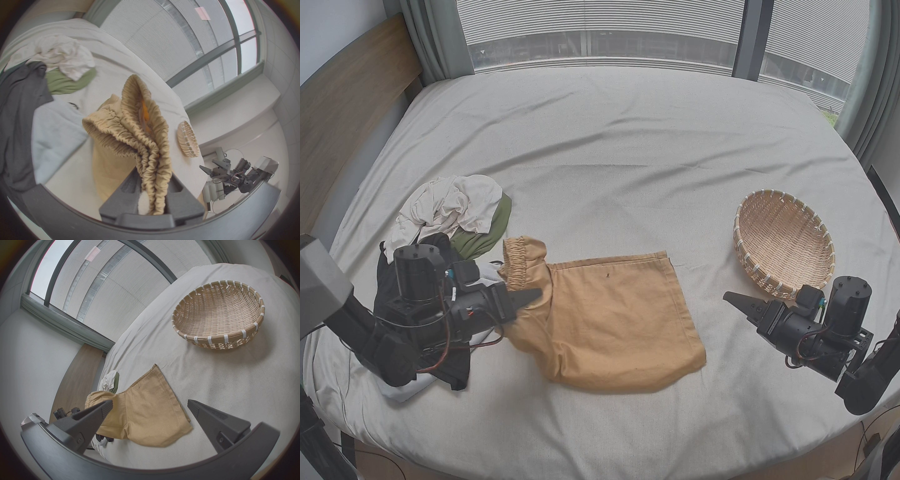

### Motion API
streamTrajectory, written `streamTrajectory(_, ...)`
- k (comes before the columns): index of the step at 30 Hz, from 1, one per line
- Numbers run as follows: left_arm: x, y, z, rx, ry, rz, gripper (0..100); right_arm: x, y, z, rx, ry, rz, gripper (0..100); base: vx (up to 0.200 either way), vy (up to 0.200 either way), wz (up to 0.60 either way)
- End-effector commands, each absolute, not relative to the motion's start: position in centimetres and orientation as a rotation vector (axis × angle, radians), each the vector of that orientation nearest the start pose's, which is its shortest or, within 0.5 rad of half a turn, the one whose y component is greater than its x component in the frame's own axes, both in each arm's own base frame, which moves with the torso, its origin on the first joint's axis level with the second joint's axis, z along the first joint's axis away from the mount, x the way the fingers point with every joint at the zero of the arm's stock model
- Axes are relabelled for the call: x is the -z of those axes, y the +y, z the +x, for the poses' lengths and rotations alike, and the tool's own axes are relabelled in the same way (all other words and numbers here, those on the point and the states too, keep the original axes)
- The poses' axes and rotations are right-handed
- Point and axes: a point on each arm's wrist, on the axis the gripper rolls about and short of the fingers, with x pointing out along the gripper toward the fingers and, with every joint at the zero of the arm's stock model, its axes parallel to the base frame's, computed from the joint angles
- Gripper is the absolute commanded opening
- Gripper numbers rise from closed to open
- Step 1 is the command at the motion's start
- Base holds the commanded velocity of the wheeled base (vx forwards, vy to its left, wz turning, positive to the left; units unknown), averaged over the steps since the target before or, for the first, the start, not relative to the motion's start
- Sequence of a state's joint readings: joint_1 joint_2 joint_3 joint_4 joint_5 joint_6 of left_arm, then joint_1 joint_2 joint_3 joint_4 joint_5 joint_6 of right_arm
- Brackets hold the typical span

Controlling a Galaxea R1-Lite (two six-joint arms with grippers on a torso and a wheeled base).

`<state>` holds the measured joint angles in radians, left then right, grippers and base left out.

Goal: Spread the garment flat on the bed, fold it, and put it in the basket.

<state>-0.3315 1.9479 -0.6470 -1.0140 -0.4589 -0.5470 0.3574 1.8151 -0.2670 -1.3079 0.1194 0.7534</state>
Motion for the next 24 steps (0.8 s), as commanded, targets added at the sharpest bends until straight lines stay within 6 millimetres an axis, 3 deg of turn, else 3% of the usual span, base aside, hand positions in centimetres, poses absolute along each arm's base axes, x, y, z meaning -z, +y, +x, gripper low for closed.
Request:
streamTrajectory(1, -10.2, -15.7, 31.1, 0.789, 0.505, -0.512, 0, -9.5, 9.3, 23.6, -0.370, 0.401, 0.710, 100, 0.000, 0.000, 0.00)
streamTrajectory(5, -9.0, -17.9, 32.4, 0.789, 0.508, -0.501, 0, -9.6, 9.3, 23.7, -0.372, 0.399, 0.711, 100, 0.000, 0.000, 0.00)
streamTrajectory(12, -6.9, -19.8, 34.1, 0.773, 0.521, -0.492, 0, -9.9, 9.4, 23.8, -0.377, 0.376, 0.726, 100, 0.000, 0.000, 0.00)
streamTrajectory(24, -6.4, -21.4, 34.6, 0.798, 0.530, -0.485, 0, -9.9, 9.4, 23.9, -0.382, 0.374, 0.729, 100, 0.000, 0.000, 0.00)
